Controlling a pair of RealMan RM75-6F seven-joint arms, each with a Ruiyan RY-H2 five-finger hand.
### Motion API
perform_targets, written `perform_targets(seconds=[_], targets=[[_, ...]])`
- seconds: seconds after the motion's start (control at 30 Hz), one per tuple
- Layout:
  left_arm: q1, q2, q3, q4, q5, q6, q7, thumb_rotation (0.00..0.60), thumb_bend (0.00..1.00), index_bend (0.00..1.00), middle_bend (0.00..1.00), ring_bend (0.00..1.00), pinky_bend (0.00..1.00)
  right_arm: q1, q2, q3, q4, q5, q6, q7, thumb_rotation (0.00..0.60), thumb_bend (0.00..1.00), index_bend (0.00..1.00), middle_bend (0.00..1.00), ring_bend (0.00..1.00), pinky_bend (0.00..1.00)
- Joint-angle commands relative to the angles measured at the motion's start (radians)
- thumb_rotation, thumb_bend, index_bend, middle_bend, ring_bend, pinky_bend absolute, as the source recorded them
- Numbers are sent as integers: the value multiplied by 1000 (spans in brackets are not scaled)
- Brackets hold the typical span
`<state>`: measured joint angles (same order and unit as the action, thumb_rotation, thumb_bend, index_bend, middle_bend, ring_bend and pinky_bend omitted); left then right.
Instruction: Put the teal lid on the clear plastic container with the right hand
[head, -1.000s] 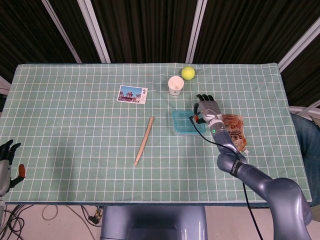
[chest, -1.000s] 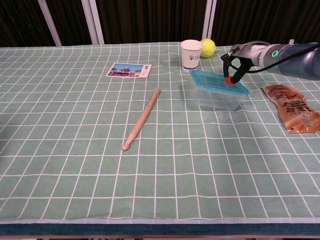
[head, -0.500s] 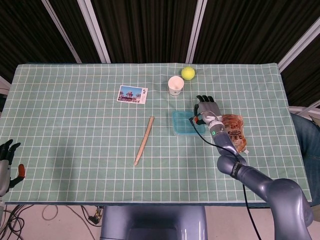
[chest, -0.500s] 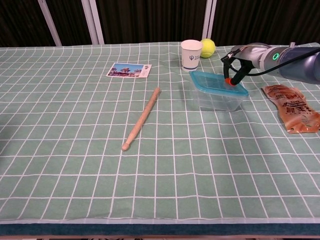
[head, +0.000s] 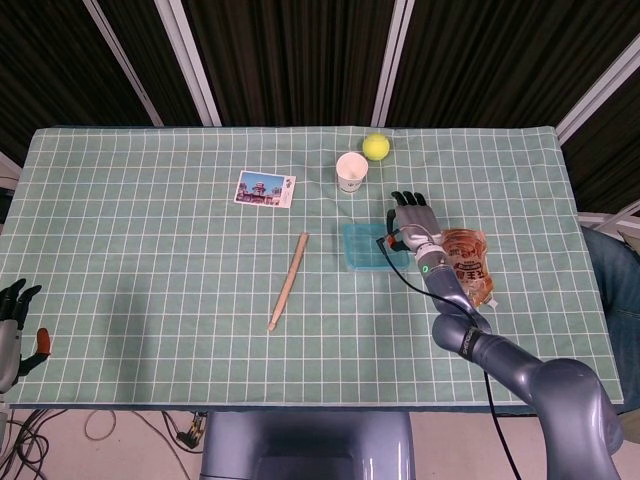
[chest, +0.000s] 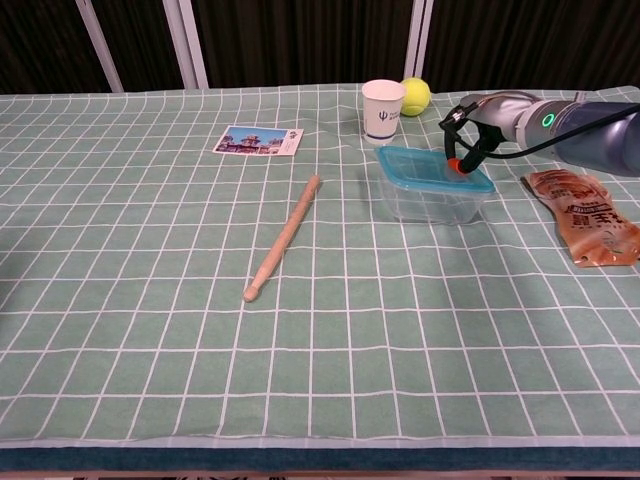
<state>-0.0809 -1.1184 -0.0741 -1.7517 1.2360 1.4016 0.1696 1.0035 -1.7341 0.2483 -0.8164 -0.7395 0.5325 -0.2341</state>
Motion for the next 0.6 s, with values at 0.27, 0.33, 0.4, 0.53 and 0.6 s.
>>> perform_targets(seconds=[0.27,0.33,0.4,0.53,0.6], targets=[[0,0,0,1,1,1,-1,600,568,114,0,0,0,1,-6,-3,10,5,-15,-6,600,472,667,108,0,0],[0,0,0,1,1,1,-1,600,568,114,0,0,0,2,-8,-3,11,5,-17,-7,600,472,669,108,0,0],[0,0,-1,1,1,2,-1,600,568,114,0,0,0,2,-10,-3,14,6,-19,-7,600,472,669,108,0,0],[1,0,-1,1,2,3,-2,600,568,115,0,0,0,2,-14,-4,15,6,-17,-9,600,473,670,108,0,0],[1,0,-1,1,3,3,-3,600,568,114,0,0,0,2,-14,-4,14,6,-15,-10,600,472,670,108,0,0]])
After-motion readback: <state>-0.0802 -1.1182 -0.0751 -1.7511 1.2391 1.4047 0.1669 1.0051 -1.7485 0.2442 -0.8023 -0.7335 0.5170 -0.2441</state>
